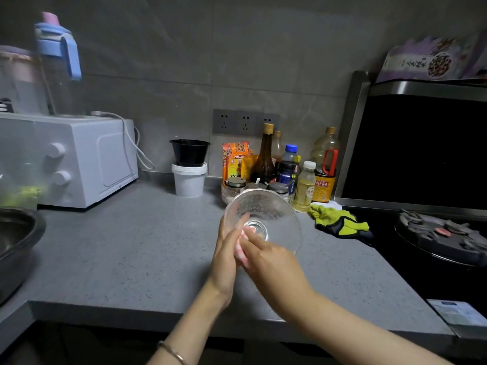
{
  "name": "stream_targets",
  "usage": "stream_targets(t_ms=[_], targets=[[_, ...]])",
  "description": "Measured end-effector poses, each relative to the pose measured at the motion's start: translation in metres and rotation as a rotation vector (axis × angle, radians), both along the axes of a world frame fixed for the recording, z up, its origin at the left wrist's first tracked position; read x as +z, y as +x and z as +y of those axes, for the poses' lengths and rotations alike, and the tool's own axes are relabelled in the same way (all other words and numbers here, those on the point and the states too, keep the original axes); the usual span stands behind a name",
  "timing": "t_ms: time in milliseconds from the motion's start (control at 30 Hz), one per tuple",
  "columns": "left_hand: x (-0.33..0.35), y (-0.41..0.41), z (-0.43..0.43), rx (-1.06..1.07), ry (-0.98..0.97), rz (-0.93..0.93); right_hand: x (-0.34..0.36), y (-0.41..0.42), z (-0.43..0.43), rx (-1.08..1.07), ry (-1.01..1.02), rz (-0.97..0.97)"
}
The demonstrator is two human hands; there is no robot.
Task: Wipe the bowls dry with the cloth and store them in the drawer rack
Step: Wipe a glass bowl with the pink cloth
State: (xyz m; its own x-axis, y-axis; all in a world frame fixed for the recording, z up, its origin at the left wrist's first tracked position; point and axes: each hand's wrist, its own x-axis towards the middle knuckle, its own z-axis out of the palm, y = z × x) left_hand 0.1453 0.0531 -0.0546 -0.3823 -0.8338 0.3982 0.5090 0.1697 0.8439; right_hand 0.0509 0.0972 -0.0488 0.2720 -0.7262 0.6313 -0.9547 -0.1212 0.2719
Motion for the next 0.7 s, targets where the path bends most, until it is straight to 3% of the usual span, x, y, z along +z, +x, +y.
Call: stream_targets(t_ms=[100, 200, 300, 400, 433, 500, 567, 700], targets=[[0.001, 0.008, -0.01, -0.003, 0.053, -0.019, 0.001, -0.001, 0.009, 0.103, -0.002, 0.004], [0.012, 0.031, -0.027, -0.076, -0.084, -0.214, 0.016, -0.049, 0.018, 0.204, 0.054, 0.486], [0.026, 0.038, -0.024, -0.248, -0.146, -0.511, 0.047, -0.07, 0.021, -0.01, 0.225, 0.98], [0.032, 0.037, -0.018, -0.339, -0.123, -0.627, 0.055, -0.064, 0.021, -0.136, 0.284, 1.215], [0.033, 0.037, -0.018, -0.325, -0.134, -0.626, 0.052, -0.065, 0.02, -0.124, 0.219, 1.209], [0.03, 0.035, -0.021, -0.249, -0.14, -0.571, 0.04, -0.073, 0.017, -0.075, 0.131, 0.957], [0.026, 0.032, -0.026, -0.17, -0.078, -0.463, 0.03, -0.066, 0.021, 0.045, 0.237, 0.617], [0.016, 0.025, -0.023, -0.129, 0.074, -0.281, 0.019, -0.034, 0.034, 0.212, 0.431, 0.18]])
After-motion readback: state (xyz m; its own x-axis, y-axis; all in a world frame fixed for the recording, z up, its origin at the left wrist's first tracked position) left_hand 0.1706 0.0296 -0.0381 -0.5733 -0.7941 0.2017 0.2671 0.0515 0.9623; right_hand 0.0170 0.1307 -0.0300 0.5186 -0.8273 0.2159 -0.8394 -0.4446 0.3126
